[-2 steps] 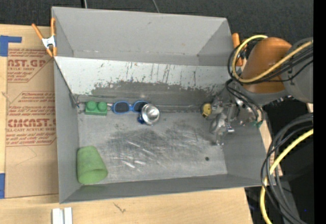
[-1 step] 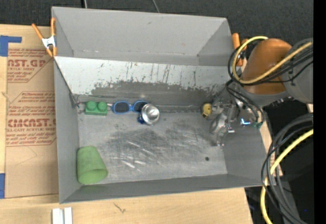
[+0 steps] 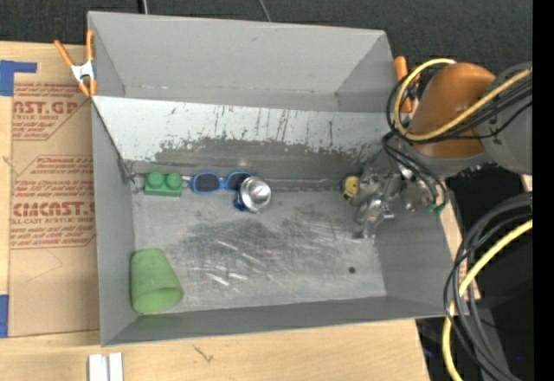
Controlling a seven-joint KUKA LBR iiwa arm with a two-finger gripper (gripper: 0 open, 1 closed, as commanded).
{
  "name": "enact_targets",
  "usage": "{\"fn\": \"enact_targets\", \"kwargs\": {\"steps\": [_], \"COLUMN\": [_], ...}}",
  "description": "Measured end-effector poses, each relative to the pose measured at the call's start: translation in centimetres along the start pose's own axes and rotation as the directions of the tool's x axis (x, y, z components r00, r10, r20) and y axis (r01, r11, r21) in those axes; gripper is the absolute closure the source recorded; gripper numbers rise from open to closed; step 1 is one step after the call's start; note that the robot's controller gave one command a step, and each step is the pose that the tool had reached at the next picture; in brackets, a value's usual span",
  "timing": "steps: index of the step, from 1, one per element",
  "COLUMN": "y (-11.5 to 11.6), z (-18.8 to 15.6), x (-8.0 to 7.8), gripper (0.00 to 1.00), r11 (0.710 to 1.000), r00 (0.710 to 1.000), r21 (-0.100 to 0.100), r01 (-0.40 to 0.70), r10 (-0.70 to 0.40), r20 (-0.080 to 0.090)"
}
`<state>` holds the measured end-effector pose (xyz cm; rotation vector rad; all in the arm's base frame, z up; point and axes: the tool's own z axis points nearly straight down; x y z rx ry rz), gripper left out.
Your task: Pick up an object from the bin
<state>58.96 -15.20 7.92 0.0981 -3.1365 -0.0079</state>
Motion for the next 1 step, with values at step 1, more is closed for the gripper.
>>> {"fn": "enact_targets", "kwargs": {"steps": [1], "y": [0.07], "z": [-8.73], "x": [-0.24], "gripper": [1.0], "r11": [1.0], "r00": [1.0], "r21": [0.008], "r01": [0.001], "r10": [-0.001], "r20": [0.014]}}
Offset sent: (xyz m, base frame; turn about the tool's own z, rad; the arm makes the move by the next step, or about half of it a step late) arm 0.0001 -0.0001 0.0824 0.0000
